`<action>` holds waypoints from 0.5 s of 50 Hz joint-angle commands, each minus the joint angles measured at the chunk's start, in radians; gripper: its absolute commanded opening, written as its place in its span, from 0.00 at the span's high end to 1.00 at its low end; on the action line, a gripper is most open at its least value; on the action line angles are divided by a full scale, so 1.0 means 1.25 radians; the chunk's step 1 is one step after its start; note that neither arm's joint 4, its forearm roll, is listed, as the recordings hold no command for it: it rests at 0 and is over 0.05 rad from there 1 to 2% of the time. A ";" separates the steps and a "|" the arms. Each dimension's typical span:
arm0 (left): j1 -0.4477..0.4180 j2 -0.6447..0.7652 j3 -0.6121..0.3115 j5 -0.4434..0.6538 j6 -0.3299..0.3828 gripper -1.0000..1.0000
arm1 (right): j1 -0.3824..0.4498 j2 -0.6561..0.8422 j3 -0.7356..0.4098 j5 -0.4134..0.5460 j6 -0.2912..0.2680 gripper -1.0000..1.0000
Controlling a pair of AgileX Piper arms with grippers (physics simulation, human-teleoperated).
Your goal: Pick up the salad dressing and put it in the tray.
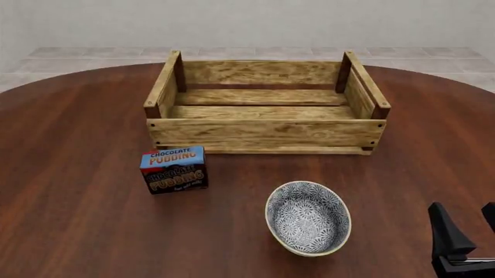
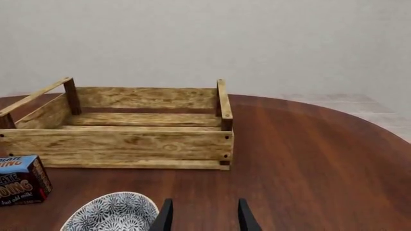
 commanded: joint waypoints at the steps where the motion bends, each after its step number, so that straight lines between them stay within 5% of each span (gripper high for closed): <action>1: 0.034 0.021 0.018 -0.030 0.014 0.00 | 0.001 -0.003 0.000 0.003 -0.004 0.00; 25: 0.059 -0.031 0.077 0.007 0.036 0.00 | 0.002 -0.026 0.000 0.020 -0.008 0.00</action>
